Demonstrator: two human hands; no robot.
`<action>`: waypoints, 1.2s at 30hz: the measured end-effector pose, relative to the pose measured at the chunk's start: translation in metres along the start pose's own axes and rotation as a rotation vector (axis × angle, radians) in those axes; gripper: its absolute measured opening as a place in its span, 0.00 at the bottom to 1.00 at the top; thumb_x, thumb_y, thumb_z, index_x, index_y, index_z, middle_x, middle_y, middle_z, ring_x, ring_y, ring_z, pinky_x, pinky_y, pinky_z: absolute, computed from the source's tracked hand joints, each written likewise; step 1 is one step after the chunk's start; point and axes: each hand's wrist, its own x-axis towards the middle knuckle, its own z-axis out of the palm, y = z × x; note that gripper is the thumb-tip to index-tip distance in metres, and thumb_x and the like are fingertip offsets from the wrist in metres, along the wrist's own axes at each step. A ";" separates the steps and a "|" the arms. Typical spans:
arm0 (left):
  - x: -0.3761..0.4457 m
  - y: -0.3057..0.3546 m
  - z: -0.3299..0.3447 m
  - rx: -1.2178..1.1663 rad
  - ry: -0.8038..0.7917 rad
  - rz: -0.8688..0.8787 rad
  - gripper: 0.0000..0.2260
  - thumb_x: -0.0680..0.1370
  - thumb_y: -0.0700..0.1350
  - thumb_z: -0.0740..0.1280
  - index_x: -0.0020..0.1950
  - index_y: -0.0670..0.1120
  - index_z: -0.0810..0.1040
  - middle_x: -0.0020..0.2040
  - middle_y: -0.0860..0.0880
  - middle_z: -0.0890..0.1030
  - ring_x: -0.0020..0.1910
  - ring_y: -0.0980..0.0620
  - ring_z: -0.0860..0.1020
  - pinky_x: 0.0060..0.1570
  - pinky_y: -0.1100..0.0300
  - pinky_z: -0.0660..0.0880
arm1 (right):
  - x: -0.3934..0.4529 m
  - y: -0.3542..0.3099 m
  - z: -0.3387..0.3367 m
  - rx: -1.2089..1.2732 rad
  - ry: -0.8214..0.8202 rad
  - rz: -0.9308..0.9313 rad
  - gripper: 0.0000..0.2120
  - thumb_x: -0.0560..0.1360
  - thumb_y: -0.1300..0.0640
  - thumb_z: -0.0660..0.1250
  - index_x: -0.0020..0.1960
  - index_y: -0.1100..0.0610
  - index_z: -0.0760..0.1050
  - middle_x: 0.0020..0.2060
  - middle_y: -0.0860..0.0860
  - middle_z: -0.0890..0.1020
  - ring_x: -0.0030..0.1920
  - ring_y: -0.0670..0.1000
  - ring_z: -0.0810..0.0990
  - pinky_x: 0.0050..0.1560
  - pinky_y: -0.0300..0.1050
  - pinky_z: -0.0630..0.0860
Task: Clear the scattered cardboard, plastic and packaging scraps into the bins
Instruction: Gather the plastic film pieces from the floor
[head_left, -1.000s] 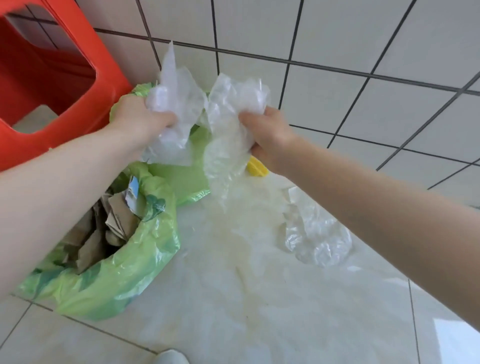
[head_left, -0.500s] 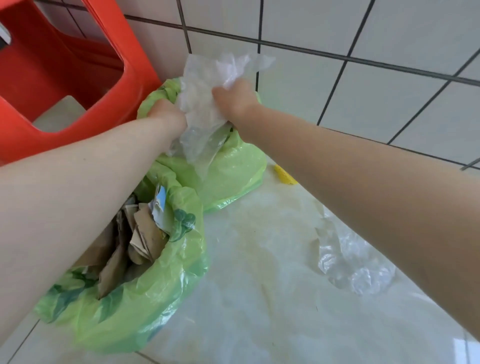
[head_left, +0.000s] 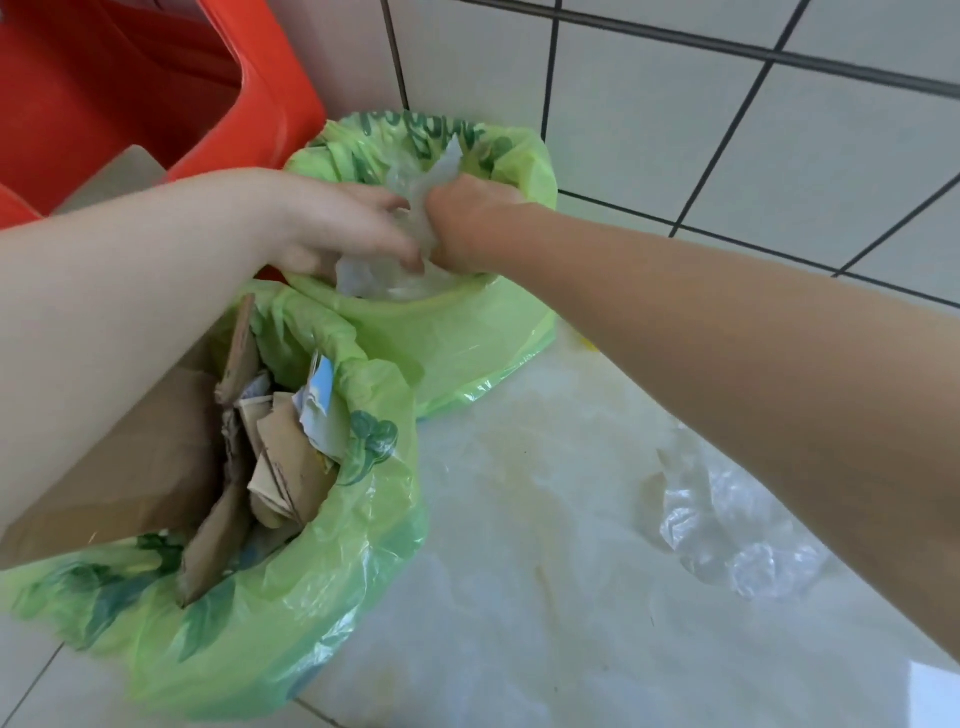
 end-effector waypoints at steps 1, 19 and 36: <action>0.003 -0.002 0.003 0.162 0.011 0.017 0.38 0.73 0.44 0.73 0.77 0.51 0.56 0.74 0.47 0.64 0.64 0.45 0.72 0.54 0.54 0.75 | 0.000 0.000 -0.002 0.015 -0.007 -0.019 0.18 0.77 0.56 0.66 0.64 0.59 0.70 0.52 0.54 0.77 0.48 0.56 0.76 0.44 0.47 0.72; 0.033 -0.010 0.031 0.765 -0.012 0.097 0.26 0.78 0.47 0.65 0.74 0.43 0.64 0.69 0.42 0.71 0.65 0.42 0.72 0.63 0.52 0.70 | -0.015 0.010 -0.004 -0.001 0.090 -0.171 0.09 0.78 0.58 0.62 0.56 0.60 0.74 0.46 0.56 0.74 0.47 0.58 0.73 0.42 0.47 0.69; -0.097 0.043 0.079 0.566 0.620 0.581 0.17 0.75 0.44 0.62 0.64 0.45 0.71 0.56 0.45 0.78 0.56 0.41 0.76 0.50 0.47 0.76 | -0.149 0.078 0.006 0.320 0.350 0.012 0.14 0.77 0.55 0.60 0.59 0.56 0.76 0.55 0.54 0.79 0.57 0.56 0.75 0.58 0.53 0.74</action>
